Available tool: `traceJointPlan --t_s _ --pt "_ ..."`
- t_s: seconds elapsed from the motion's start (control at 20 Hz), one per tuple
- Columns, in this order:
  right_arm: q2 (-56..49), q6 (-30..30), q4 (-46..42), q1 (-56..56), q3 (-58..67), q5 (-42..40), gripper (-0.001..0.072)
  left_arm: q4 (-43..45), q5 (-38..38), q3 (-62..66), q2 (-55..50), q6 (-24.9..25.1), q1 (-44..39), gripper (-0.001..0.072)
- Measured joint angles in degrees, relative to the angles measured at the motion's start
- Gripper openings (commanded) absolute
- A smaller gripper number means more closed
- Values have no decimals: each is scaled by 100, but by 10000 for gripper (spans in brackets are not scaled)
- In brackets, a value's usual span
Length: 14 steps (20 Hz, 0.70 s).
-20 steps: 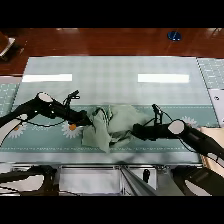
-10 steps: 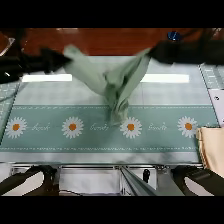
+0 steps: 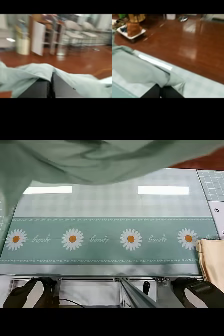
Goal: Fold the shirts.
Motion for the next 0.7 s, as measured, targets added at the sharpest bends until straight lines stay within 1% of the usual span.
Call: traceJointPlan --t_s 0.15,0.35,0.5,0.6,0.7 --pt "483 103 -527 -4 94 142 36 1008 -245 28 754 -212 131 16" --pt "761 219 -1045 -4 2 533 36 1703 -586 -411 1408 -413 -238 16" --pt "822 258 -1231 -4 -542 734 36 1886 -874 -1067 1593 -662 -468 16" --pt "837 278 -1397 -4 -1176 761 35 1882 -977 -1757 1641 -804 -586 16" --pt "807 297 -1558 -4 -1943 612 35 1703 -1058 -2658 1624 -870 -726 16"
